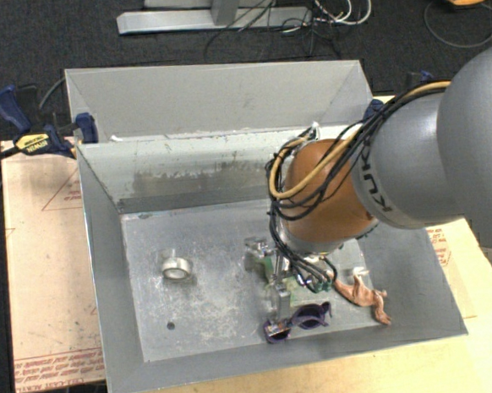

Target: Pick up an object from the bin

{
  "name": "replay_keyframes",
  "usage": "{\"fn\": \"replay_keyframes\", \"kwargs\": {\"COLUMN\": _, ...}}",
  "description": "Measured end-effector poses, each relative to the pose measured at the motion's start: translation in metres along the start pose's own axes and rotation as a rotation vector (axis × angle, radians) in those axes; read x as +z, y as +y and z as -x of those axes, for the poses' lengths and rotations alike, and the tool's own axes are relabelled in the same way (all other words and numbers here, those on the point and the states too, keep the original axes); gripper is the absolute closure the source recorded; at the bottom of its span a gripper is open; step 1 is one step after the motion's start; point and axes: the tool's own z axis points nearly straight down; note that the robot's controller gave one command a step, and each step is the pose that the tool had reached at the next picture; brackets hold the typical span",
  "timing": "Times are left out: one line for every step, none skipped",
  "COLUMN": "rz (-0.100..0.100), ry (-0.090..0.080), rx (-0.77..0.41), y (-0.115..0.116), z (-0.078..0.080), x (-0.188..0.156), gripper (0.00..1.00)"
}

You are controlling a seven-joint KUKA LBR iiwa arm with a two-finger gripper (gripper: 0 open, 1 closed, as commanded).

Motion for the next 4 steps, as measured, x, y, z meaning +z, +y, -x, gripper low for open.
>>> {"fn": "replay_keyframes", "kwargs": {"rz": -0.001, "ry": -0.001, "rx": -0.024, "y": 0.004, "z": 0.002, "x": 0.0, "gripper": 0.0}}
{"fn": "replay_keyframes", "kwargs": {"rz": 0.001, "ry": -0.002, "rx": 0.132, "y": -0.03, "z": 0.001, "x": 0.0, "gripper": 0.0}}
{"fn": "replay_keyframes", "kwargs": {"rz": 0.0, "ry": -0.003, "rx": -0.086, "y": -0.053, "z": -0.005, "x": 0.0, "gripper": 0.0}}
{"fn": "replay_keyframes", "kwargs": {"rz": 0.0, "ry": -0.003, "rx": -0.089, "y": -0.056, "z": -0.007, "x": -0.001, "gripper": 0.0}}
